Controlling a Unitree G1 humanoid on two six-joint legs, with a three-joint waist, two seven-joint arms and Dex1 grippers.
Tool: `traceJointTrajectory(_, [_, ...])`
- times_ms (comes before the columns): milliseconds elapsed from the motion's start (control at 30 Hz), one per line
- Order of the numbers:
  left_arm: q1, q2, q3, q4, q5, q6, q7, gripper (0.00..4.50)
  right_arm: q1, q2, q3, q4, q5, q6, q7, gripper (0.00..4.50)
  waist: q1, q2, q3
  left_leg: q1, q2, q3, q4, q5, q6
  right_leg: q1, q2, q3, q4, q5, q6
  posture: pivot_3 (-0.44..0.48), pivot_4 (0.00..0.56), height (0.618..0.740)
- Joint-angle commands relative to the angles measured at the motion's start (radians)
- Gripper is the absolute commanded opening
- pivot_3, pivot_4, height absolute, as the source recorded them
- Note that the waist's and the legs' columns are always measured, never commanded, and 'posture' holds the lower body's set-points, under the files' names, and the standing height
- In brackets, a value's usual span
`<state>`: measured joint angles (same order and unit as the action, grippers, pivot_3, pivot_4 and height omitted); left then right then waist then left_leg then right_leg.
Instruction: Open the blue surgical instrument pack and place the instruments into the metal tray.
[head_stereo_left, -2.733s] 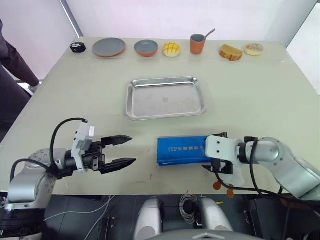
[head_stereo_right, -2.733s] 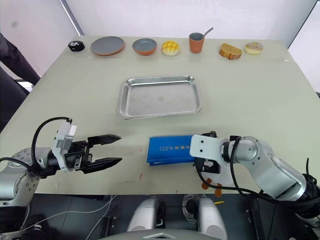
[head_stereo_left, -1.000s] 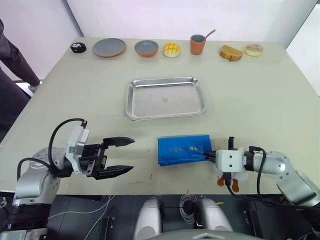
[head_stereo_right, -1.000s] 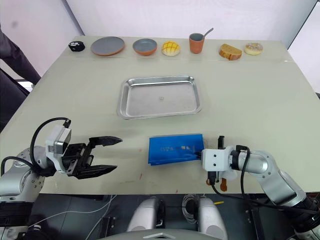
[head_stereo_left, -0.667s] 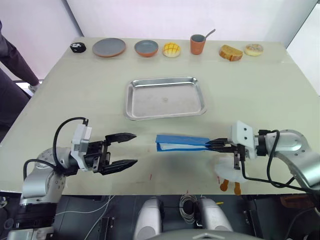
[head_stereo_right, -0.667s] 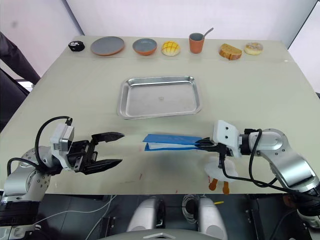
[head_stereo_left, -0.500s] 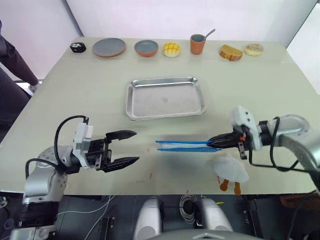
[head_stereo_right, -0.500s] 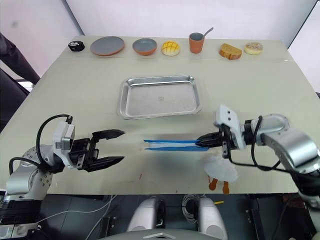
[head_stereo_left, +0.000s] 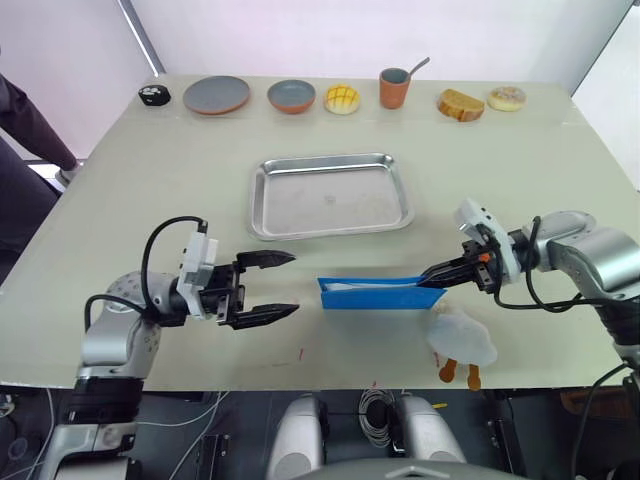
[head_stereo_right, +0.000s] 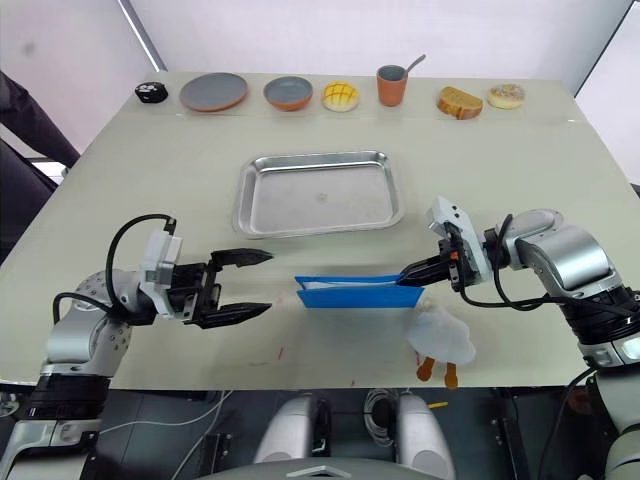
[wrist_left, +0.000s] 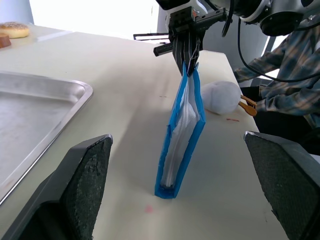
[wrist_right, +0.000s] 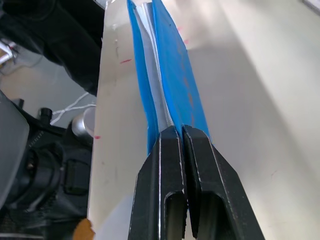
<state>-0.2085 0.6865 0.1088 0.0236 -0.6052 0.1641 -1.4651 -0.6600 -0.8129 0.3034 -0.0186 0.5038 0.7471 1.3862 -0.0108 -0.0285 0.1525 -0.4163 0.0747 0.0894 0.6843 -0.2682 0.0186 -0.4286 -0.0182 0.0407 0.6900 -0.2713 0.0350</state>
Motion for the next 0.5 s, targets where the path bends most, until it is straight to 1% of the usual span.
traceJointTrajectory(33, [-0.030, -0.019, -0.019, 0.021, 0.012, -0.028, -0.022, 4.50, -0.002, 0.000, -0.010, 0.007, -0.029, -0.029, 0.005, 0.04, 0.000, 0.000, 0.000, 0.000, 0.000, 0.000, 0.000, 0.000, 0.000, 0.000, 0.000, 0.000, 0.000, 0.000, 0.000, 0.000, 0.150, 0.740])
traceJointTrajectory(400, [-0.119, -0.112, -0.099, 0.160, 0.083, -0.126, -0.070, 4.50, -0.010, 0.027, -0.027, 0.017, -0.042, -0.022, -0.019, 0.04, 0.000, 0.000, 0.000, 0.000, 0.000, 0.000, 0.000, 0.000, 0.000, 0.000, 0.000, 0.000, 0.001, 0.000, 0.000, 0.000, 0.150, 0.740])
traceJointTrajectory(500, [-0.137, -0.139, -0.111, 0.174, 0.085, -0.133, -0.078, 3.81, -0.004, 0.027, -0.031, 0.009, -0.041, -0.018, -0.022, 0.00, 0.000, 0.000, 0.000, 0.000, 0.000, 0.000, 0.000, 0.000, 0.000, 0.000, 0.000, 0.000, 0.001, 0.000, 0.000, 0.000, 0.150, 0.740])
